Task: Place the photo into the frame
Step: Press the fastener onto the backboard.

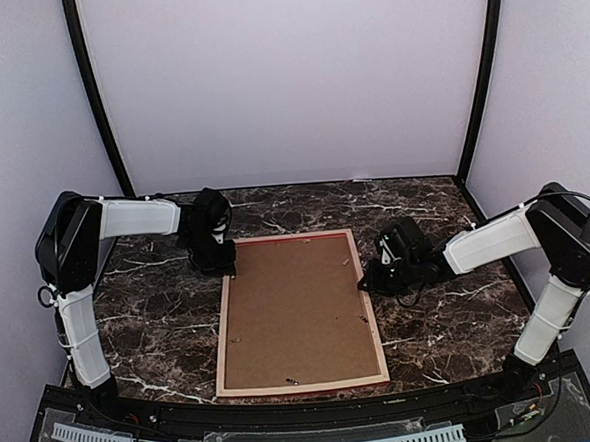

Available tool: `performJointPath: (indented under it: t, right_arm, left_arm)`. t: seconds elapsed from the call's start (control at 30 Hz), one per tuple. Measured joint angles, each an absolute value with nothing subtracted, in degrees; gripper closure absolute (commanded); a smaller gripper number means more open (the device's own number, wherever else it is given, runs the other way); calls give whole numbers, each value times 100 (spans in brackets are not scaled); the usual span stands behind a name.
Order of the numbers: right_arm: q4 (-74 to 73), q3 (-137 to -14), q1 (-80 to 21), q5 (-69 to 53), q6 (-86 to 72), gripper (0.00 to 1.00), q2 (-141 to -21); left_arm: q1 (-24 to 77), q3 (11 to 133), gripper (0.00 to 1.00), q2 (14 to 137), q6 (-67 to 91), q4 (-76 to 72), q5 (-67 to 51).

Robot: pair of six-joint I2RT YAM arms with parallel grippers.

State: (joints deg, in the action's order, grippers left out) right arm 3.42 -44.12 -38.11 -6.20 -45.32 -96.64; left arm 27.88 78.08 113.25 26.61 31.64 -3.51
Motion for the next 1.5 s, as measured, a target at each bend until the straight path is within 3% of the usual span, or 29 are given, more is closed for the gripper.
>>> performJointPath:
  t: [0.67, 0.77, 1.03, 1.5]
  right_arm:
    - [346, -4407, -3782, -624, -4532, 95, -9664]
    - [360, -4399, -3782, -622, -4532, 95, -9662]
    - [364, -4394, -3782, -622, -4532, 95, -9657]
    - [327, -4401, -3739, -615, -4532, 95, -9653]
  left_arm:
    - [2794, 7290, 89, 11085, 3332, 2368, -231]
    - [2794, 7247, 83, 11065, 3400, 2300, -204]
    - [2794, 7306, 50, 11072, 3417, 2421, -58]
    - [2910, 7098, 36, 10551, 2893, 2851, 97]
